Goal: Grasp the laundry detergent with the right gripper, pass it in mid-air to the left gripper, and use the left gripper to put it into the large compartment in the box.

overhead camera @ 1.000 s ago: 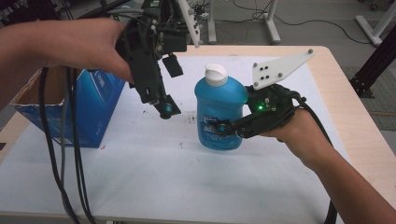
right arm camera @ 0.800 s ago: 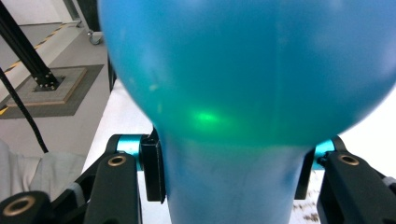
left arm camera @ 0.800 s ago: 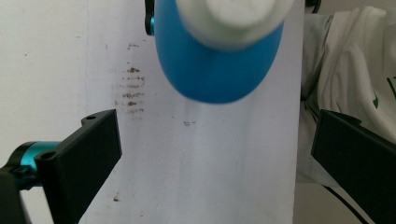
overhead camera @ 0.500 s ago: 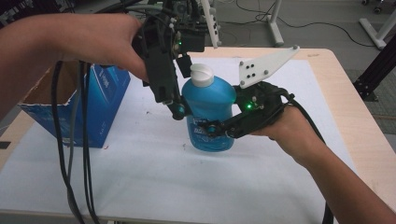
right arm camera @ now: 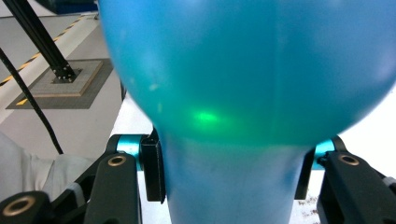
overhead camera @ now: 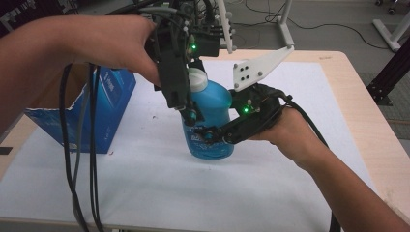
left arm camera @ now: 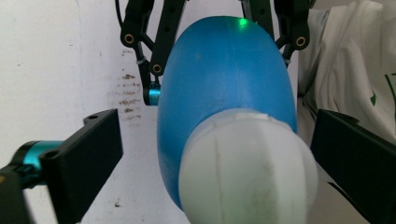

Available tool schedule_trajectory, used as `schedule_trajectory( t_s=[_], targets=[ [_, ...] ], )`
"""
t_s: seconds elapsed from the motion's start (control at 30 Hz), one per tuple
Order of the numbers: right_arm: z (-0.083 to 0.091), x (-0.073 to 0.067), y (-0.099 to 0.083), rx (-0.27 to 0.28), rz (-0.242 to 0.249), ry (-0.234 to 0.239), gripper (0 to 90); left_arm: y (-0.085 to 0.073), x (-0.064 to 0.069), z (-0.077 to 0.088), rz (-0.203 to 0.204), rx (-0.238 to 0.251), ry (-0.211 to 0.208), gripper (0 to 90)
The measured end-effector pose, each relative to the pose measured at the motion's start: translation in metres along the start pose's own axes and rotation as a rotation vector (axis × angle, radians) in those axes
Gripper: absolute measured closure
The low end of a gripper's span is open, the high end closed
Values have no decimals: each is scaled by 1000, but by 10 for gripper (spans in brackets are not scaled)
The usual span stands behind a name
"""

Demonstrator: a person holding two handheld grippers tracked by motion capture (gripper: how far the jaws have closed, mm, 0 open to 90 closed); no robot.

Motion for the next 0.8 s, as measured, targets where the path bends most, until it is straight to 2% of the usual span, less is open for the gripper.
schedule_trajectory(
  t_s=[0.07, 0.13, 0.27, 0.57, 0.8],
  targets=[
    [0, 0, 0, 0, -3, 0, 455, 0, 0, -1, 1, -5, 2, 35],
    [0, 1, 0, 2, -4, -2, 455, 0, -1, -2, -8, -7, -2, 90],
    [0, 0, 0, 6, -2, 2, 455, 1, -2, -3, -5, -10, 5, 96],
    [0, 0, 0, 4, -5, 4, 455, 3, -1, -4, -33, -22, -1, 236],
    [-1, -1, 0, 5, -5, 5, 455, 4, 0, -5, -44, -25, -2, 280]
  ],
)
Point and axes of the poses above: each handheld gripper's, and its own axes: z roughly backward along the jaws, y roughly out of its top, x roughly to its right, the point moved 5 cm from there along -z, roughly forward along the jaws, and after that the axes turned 11 degrees about -y, right-handed, at the moved point
